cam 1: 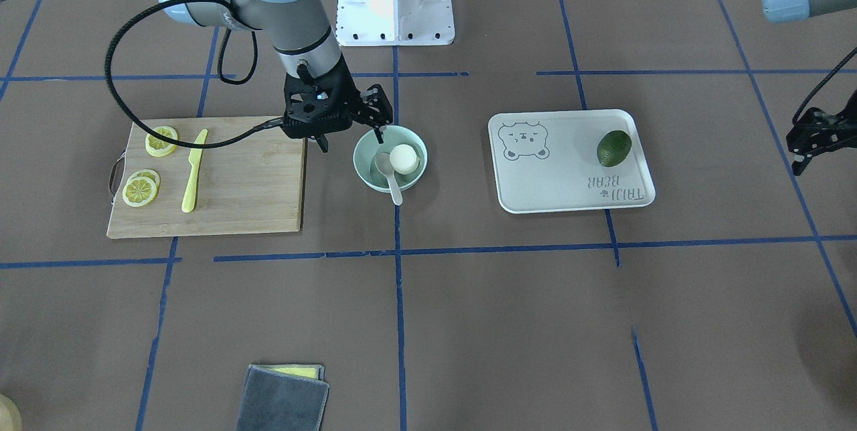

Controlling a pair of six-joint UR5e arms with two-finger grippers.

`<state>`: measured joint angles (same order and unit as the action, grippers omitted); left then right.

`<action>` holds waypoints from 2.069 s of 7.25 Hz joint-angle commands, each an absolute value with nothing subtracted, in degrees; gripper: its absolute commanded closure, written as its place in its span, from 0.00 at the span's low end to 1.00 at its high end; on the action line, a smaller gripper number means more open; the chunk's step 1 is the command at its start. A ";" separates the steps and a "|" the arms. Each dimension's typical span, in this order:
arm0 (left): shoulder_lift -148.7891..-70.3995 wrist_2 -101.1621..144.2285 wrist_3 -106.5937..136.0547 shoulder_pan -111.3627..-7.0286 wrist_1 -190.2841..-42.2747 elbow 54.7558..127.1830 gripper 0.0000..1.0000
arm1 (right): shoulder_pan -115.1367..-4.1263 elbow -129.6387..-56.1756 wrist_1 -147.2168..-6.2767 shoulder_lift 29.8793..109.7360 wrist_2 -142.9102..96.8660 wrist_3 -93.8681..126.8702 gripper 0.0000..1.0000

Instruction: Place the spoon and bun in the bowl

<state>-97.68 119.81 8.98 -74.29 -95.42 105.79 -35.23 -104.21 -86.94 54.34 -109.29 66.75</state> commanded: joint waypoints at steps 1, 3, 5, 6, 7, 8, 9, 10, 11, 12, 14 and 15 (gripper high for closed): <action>-93.19 124.09 2.40 -78.91 -95.19 105.21 0.00 | -40.06 -110.37 -95.59 57.82 -111.00 56.92 0.00; -91.07 126.64 -0.86 -82.34 -94.92 104.86 0.00 | -48.47 -112.49 -96.59 63.51 -118.69 46.54 0.00; -90.97 127.35 -0.88 -82.44 -94.92 104.16 0.00 | -55.17 -113.99 -96.24 71.42 -121.90 35.47 0.00; -90.97 127.35 -0.97 -82.44 -94.92 103.72 0.00 | -57.89 -113.91 -96.15 74.07 -123.64 33.51 0.00; -90.97 127.35 -0.97 -82.53 -94.92 103.54 0.00 | -61.57 -113.91 -96.07 77.57 -126.10 30.18 0.00; -90.97 127.35 -0.97 -82.62 -94.92 103.45 0.00 | -66.74 -113.38 -96.06 81.78 -127.86 20.75 0.00; -90.79 127.35 -0.97 -82.70 -94.92 103.45 0.00 | -72.10 -112.07 -96.59 84.78 -129.45 10.56 0.00; -90.36 127.35 -1.05 -83.05 -94.83 103.10 0.00 | -76.77 -110.06 -96.33 88.12 -130.33 3.59 0.00; -88.26 127.44 -1.05 -83.84 -95.01 102.57 0.00 | -80.91 -107.43 -96.50 89.29 -130.52 -4.49 0.00; -86.50 127.88 -1.05 -84.63 -95.01 100.92 0.00 | -84.08 -104.62 -96.59 90.08 -130.52 -8.83 0.00; -84.12 135.05 -4.99 -88.57 -93.88 97.32 0.00 | -88.39 -99.09 -96.07 90.62 -135.24 -9.58 0.00; -84.02 135.70 -4.92 -89.12 -92.48 97.12 0.00 | -89.90 -97.31 -95.98 90.70 -138.48 -9.58 0.00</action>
